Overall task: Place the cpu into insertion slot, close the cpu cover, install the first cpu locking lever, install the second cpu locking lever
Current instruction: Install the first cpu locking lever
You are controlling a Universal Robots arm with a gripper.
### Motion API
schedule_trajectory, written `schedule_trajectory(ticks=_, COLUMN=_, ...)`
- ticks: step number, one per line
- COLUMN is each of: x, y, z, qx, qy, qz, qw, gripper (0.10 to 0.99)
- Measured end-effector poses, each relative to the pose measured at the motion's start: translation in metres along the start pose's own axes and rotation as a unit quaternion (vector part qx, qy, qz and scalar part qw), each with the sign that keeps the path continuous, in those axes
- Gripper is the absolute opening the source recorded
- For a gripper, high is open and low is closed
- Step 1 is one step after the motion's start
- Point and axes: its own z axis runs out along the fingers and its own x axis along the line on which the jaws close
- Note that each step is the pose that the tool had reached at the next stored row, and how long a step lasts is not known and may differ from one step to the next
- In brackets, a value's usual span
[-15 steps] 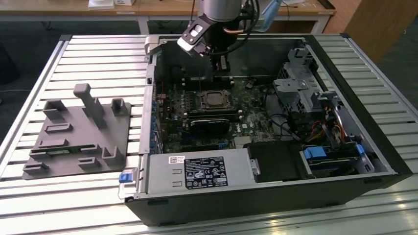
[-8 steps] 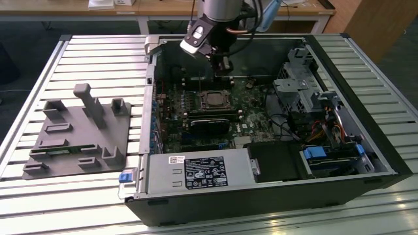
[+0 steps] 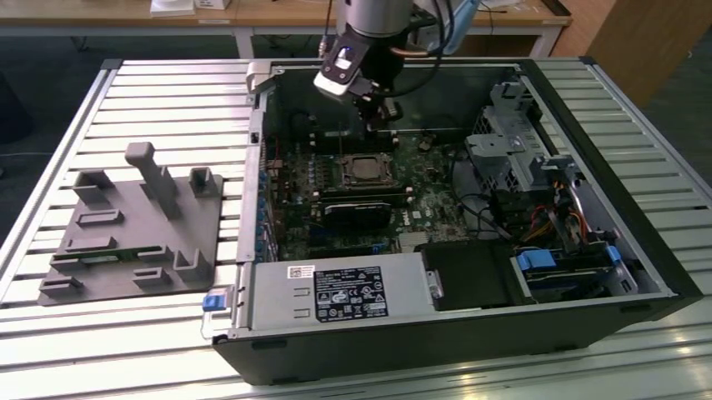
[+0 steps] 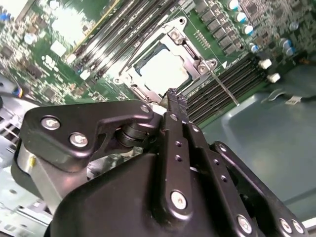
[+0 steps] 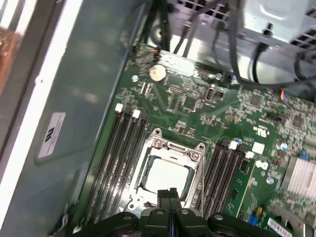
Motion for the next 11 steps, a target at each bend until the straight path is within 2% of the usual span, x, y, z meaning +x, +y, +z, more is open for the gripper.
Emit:
schedule_trajectory(ticks=3, x=0.0, y=0.0, z=0.0, qx=-0.0001, qy=0.0007, qz=-0.027, qw=0.9996, gripper=0.106)
schedule_trajectory(ticks=6, x=0.0, y=0.0, z=0.0, qx=-0.0001, qy=0.0015, qz=-0.054, qw=0.9985, gripper=0.106)
schedule_trajectory(ticks=11, x=0.0, y=0.0, z=0.0, qx=-0.0001, qy=0.0027, qz=-0.099, qw=0.9951, gripper=0.106)
